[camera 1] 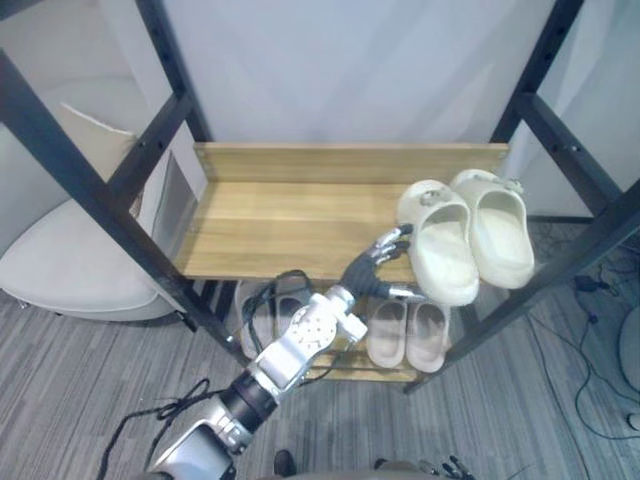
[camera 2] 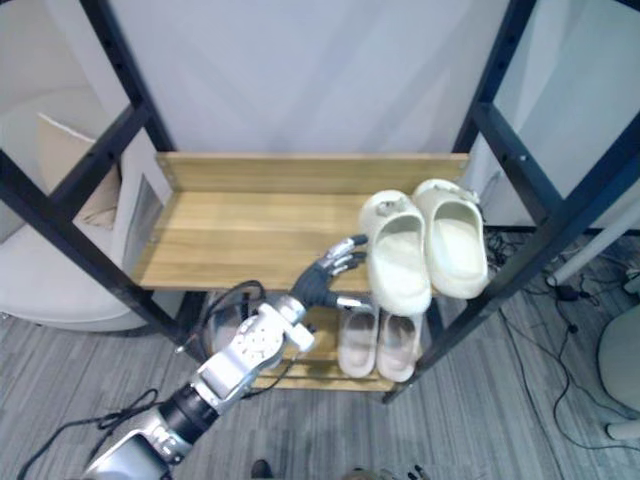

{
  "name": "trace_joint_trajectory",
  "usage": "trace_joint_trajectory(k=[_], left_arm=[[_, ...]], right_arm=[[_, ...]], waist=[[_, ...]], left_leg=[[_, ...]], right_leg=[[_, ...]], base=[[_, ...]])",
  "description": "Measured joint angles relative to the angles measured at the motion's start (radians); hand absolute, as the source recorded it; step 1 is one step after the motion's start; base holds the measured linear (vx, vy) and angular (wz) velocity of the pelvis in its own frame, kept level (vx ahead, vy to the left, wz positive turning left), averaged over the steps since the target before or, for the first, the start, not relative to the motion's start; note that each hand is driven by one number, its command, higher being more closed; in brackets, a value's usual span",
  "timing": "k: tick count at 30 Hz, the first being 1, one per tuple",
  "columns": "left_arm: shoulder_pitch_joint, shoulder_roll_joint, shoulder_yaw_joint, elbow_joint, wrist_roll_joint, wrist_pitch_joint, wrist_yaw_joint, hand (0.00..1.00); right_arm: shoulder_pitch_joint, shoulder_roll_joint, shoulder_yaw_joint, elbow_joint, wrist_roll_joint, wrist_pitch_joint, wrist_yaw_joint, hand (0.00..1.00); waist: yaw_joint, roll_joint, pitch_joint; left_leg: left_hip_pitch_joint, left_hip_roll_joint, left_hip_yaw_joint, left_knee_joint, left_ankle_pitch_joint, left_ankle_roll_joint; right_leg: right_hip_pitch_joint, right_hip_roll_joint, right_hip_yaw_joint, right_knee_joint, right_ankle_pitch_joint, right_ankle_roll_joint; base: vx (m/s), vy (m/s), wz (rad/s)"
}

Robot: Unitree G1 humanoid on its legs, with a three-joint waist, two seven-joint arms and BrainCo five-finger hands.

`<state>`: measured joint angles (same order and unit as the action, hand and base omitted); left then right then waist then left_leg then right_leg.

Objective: Organize the slippers on the shoe rack

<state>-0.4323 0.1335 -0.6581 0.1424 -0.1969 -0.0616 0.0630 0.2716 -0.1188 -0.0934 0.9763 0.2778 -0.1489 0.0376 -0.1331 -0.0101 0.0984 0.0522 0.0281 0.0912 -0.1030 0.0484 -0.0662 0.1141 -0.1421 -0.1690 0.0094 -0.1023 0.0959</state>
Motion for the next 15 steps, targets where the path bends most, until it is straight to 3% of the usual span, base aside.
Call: trace_joint_trajectory(k=[9,15], left_arm=[[-0.118,-0.006,0.003,0.11,0.001,0.0,0.026,0.0],[-0.184,-0.021,0.033,0.18,0.008,0.0,0.047,0.0]], right_arm=[[-0.019,0.001,-0.004,0.021,0.0,0.001,0.001,0.0],[-0.032,0.003,-0.018,0.021,0.0,0.001,0.003,0.0]], waist=[[-0.004,-0.008,0.003],[-0.027,-0.009,0.003]], left_leg=[[-0.011,-0.001,0.008,0.0,0.0,0.0],[-0.017,-0.002,0.019,0.0,-0.001,-0.001]], right_leg=[[-0.012,-0.001,0.008,-0.004,0.0,0.0],[-0.014,0.0,0.013,-0.016,0.003,0.0]], base=[[0.0,0.0,0.0],[0.0,-0.005,-0.02]])
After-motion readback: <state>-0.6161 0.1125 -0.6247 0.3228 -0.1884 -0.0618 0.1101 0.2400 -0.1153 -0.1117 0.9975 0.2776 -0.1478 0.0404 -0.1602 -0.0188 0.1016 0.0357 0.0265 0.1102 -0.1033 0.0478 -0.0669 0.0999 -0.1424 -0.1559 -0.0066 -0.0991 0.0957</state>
